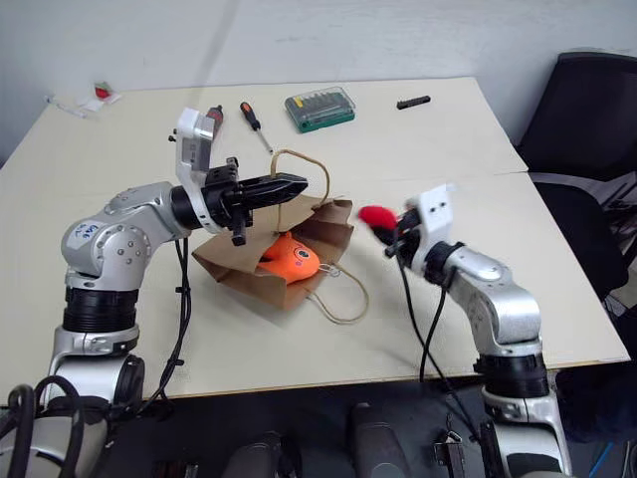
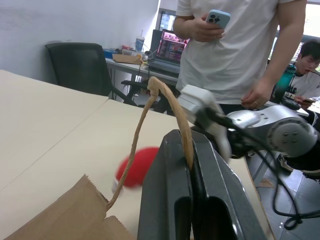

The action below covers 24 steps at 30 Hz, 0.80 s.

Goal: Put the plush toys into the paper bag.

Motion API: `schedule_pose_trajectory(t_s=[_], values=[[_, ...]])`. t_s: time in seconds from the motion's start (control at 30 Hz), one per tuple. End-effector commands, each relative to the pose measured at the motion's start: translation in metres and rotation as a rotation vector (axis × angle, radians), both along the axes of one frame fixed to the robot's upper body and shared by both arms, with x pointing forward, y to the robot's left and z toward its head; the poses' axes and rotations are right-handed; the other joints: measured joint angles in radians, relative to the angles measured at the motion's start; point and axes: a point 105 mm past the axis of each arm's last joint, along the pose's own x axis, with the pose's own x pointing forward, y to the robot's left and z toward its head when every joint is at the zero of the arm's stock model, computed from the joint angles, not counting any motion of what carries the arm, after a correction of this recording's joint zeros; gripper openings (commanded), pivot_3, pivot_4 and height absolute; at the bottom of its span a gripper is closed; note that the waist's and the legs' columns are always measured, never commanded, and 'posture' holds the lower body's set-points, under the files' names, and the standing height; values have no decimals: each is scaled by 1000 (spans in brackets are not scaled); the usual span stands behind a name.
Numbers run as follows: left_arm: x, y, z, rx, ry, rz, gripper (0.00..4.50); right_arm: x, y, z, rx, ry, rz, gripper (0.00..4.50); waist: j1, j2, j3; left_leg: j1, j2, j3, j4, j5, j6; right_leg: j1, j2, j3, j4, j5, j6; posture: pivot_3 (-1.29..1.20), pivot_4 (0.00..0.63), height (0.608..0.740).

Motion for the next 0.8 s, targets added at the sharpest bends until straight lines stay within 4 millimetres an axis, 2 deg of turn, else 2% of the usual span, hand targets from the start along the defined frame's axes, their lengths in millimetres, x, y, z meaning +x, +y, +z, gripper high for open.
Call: schedule_pose_trajectory(t_s=[0.03, 0.1, 0.23, 0.4, 0.47, 0.53, 0.67, 0.8], values=[[-8, -6, 11, -10, -53, -40, 0, -12, 34, 12, -13, -6, 119, 485, 2, 0, 0, 0, 0, 0, 0, 0, 0, 0, 0, 0, 0, 0, 0, 0, 150, 740], [-10, -9, 12, -10, -54, -56, 0, -2, 45, 10, -28, 0, 105, 484, 3, 0, 0, 0, -1, 0, 1, 0, 0, 0, 0, 0, 0, 0, 0, 0, 150, 740], [-12, -11, 12, -8, -57, -74, 0, 17, 54, 3, -92, 1, 63, 484, 6, 0, 0, -2, -1, 0, 0, 0, 1, 0, -1, -1, -2, 0, 0, 0, 150, 740], [-12, -12, 12, -7, -58, -76, 0, 21, 56, 2, -102, -4, 60, 484, 5, 0, 0, -4, -1, -1, 0, 0, 2, -1, -1, -1, -3, 0, 0, 0, 150, 740], [-17, -15, 9, -1, -58, -102, 0, 45, 71, -2, -126, 24, 10, 484, 0, 0, 0, -4, 0, -1, 0, 0, 2, -1, -1, -1, -3, 0, 0, 0, 150, 740], [-19, -18, 8, -2, -60, -117, 0, 60, 82, -8, -153, 43, -24, 484, -10, -1, 0, -2, -1, 1, 1, 0, 2, -1, -1, 0, -1, 1, 0, 0, 150, 740], [-21, -19, 9, -8, -63, -118, 0, 78, 83, -12, -132, 53, -100, 484, -9, 0, 0, -1, 0, 0, -1, 1, 0, -1, 0, 0, 0, 0, -2, 0, 150, 740], [-19, -16, 8, -2, -60, -103, 0, 88, 84, -19, -135, 56, -138, 484, -7, -1, 0, -3, 0, 0, -1, 1, 1, -2, -1, -1, -1, 0, -2, 0, 150, 740]])
